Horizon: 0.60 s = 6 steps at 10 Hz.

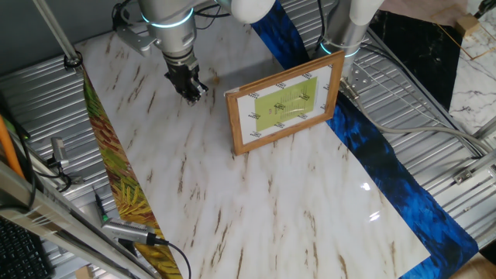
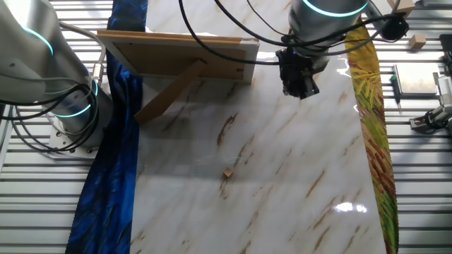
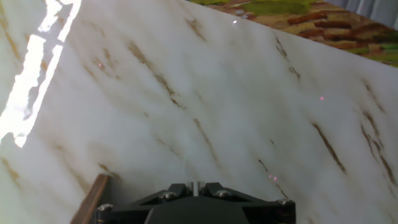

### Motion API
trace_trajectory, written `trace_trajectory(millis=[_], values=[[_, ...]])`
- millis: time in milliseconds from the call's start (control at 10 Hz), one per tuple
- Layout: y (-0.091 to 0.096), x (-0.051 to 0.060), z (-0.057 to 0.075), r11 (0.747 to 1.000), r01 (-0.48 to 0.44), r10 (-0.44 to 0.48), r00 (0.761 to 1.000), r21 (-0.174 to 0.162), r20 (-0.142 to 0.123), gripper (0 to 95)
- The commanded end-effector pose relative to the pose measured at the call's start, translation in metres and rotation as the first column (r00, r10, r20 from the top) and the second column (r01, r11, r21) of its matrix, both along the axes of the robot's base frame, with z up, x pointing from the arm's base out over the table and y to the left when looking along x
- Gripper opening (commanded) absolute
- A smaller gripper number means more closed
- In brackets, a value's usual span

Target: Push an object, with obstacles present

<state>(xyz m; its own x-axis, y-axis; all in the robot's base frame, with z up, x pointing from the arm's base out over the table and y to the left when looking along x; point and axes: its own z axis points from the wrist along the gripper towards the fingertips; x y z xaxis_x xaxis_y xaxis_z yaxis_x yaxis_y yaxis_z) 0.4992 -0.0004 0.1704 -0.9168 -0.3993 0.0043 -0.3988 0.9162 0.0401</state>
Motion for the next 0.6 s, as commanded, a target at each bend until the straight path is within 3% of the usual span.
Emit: trace_trajectory(millis=[100,600], values=[[0.0004,0.0008,-0.0004,1.000,-0.003,0.003,1.000,0.001,-0.003,0.0],[-0.0003,0.0036,-0.0006,0.998,-0.058,0.058,0.998,0.017,-0.035,0.0]])
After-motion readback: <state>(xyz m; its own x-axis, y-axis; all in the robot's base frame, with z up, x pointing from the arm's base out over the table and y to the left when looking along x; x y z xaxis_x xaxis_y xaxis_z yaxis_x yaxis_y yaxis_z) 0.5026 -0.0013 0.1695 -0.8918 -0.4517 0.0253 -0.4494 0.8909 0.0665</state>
